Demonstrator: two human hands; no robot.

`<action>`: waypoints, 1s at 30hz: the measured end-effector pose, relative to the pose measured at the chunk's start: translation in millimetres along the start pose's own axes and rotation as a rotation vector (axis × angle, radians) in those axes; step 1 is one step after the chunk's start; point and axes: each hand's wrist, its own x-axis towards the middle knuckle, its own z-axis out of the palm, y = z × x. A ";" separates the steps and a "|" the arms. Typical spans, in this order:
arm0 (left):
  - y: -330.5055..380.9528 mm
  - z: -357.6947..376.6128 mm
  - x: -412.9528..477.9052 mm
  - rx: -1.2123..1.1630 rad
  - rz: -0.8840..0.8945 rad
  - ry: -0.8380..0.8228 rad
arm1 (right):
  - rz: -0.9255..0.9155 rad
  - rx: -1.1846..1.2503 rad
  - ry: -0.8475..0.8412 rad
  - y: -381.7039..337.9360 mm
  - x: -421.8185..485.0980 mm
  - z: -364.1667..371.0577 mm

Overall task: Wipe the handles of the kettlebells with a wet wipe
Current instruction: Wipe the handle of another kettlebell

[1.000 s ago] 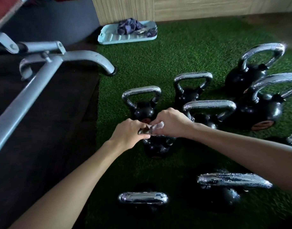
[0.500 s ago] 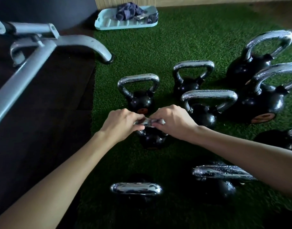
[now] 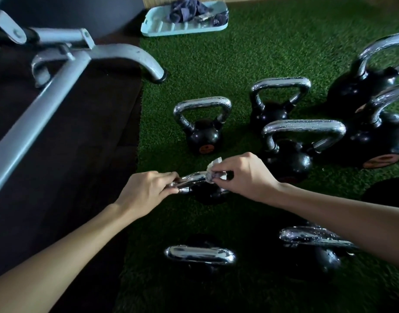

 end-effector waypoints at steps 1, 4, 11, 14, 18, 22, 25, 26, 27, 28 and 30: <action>-3.4 2.7 -5.4 0.013 0.003 0.001 | -0.002 0.015 -0.008 -3.4 2.6 4.8; -8.5 8.7 -12.7 0.032 -0.009 0.002 | 0.025 0.029 -0.035 2.4 5.1 17.0; -6.9 8.2 -4.9 -0.050 -0.026 -0.010 | 0.224 0.029 -0.163 32.5 1.4 20.3; -3.5 8.7 -1.6 -0.063 -0.043 -0.004 | 0.248 0.129 -0.109 26.8 -1.3 11.3; 1.5 6.1 9.3 -0.102 -0.037 0.011 | 0.274 0.292 -0.041 15.4 4.8 -11.5; 19.8 1.5 37.7 -0.104 -0.047 0.030 | 0.456 0.691 -0.036 14.9 20.9 -33.3; 35.9 -1.1 65.3 -0.148 -0.028 0.027 | 0.535 0.759 -0.068 17.8 24.5 -40.8; 40.7 -2.3 73.3 -0.168 -0.018 0.011 | 0.561 0.779 -0.075 18.2 24.2 -41.8; 44.9 -2.7 80.8 -0.184 -0.013 -0.008 | 0.599 0.808 -0.074 19.2 23.3 -42.3; 47.7 -3.1 86.8 -0.198 -0.023 -0.035 | 0.644 0.831 -0.066 18.9 21.9 -43.1; 49.2 -5.8 96.0 -0.274 -0.075 -0.088 | 0.729 0.854 -0.044 19.8 19.4 -44.6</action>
